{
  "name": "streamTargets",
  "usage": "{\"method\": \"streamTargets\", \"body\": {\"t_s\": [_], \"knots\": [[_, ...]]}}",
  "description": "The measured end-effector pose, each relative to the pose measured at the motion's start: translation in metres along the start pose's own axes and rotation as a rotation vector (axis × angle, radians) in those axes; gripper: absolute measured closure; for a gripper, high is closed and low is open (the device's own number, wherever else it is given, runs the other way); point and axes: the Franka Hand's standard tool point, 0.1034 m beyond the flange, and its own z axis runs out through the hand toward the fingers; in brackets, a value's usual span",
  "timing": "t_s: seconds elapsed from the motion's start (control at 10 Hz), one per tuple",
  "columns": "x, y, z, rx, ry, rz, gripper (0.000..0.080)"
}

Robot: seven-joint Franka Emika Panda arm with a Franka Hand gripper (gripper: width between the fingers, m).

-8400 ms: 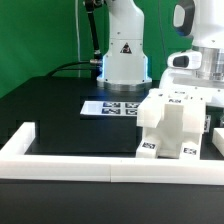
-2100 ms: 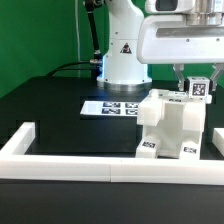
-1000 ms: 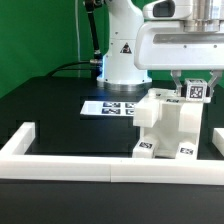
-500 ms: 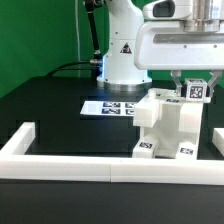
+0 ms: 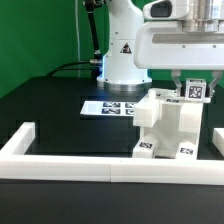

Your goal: Assemble chair

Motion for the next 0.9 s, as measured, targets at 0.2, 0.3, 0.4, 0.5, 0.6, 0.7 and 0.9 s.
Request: {"method": "streamTargets", "body": {"t_s": [0.2,0.3,0.4,0.5,0.6,0.7,0.9], "knots": [[-0.0001,-0.0002,0.0000,0.000,0.000,0.108,0.0525],[-0.0001,-0.0003,0.0000,0.000,0.000,0.169,0.0525],[-0.0002,-0.0004,0.0000,0.000,0.000,0.229,0.0525],[-0.0002,-0.0005,0.0000,0.000,0.000,0.290,0.0525],[-0.0002,-0.0006,0.0000,0.000,0.000,0.331,0.0525],[-0.0003,-0.0007,0.0000,0.000,0.000,0.411,0.0525],[-0.0004,-0.0008,0.0000,0.001,0.000,0.514,0.0525]]}}
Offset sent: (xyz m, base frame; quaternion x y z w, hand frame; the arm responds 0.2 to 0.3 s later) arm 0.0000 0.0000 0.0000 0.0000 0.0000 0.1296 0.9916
